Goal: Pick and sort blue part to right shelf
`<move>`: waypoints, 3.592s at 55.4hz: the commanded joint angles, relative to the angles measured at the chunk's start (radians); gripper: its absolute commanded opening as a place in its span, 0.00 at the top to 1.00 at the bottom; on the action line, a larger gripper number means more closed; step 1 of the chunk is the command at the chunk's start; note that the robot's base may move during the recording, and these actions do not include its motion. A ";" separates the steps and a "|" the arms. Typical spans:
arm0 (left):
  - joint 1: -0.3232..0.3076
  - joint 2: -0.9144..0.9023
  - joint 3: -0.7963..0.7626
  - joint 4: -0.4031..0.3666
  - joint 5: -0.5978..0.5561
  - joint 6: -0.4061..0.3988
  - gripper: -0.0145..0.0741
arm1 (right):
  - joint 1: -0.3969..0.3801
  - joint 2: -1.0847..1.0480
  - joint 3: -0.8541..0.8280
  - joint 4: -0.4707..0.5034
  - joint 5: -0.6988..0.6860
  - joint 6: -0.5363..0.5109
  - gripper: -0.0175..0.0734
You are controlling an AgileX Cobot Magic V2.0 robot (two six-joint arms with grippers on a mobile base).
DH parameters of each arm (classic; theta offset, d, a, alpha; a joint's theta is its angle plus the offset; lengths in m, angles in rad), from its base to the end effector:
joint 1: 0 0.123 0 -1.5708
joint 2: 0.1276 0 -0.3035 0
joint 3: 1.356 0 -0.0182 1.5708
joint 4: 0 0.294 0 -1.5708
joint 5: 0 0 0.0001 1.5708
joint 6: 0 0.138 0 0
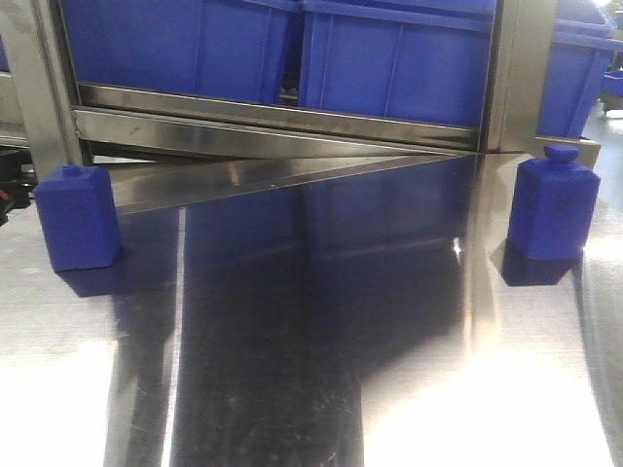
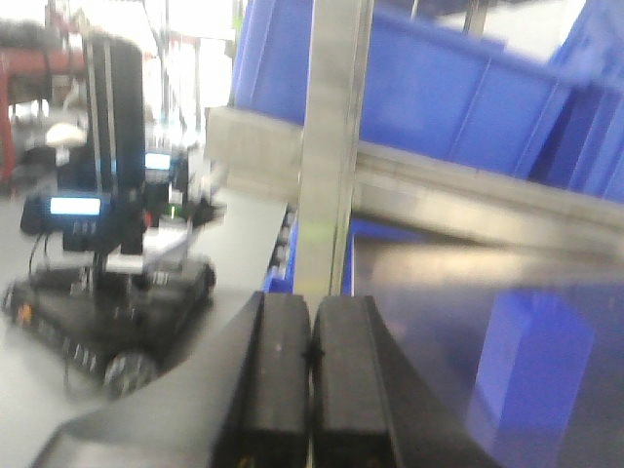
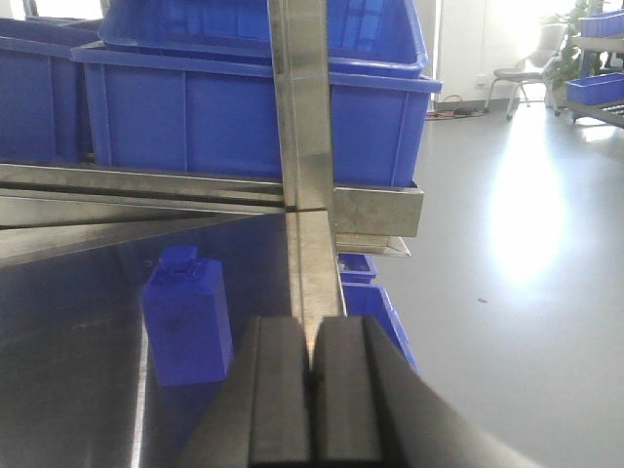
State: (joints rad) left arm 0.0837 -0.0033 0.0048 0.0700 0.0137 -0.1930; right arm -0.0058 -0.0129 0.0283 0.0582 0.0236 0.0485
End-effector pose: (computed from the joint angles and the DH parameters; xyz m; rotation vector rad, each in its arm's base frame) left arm 0.1274 0.0108 0.2138 -0.1554 1.4908 -0.0309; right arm 0.1283 -0.0006 0.2035 0.0845 1.5208 0.0816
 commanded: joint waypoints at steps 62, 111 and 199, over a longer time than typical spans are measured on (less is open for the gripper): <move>-0.433 1.071 -1.014 -0.134 0.619 -0.004 0.17 | -0.004 -0.015 -0.007 -0.003 -0.088 -0.003 0.76; -0.393 1.710 -1.408 -0.086 0.999 -0.219 0.16 | -0.004 -0.015 -0.007 -0.001 -0.085 -0.003 0.76; -0.452 1.681 -1.559 -0.011 1.135 -0.085 0.44 | -0.004 -0.015 -0.007 -0.001 -0.079 -0.003 0.76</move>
State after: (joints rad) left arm -0.3339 1.7906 -1.5198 0.0263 1.1428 -0.3064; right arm -0.0058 -0.0129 0.0283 0.0582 0.0274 0.0485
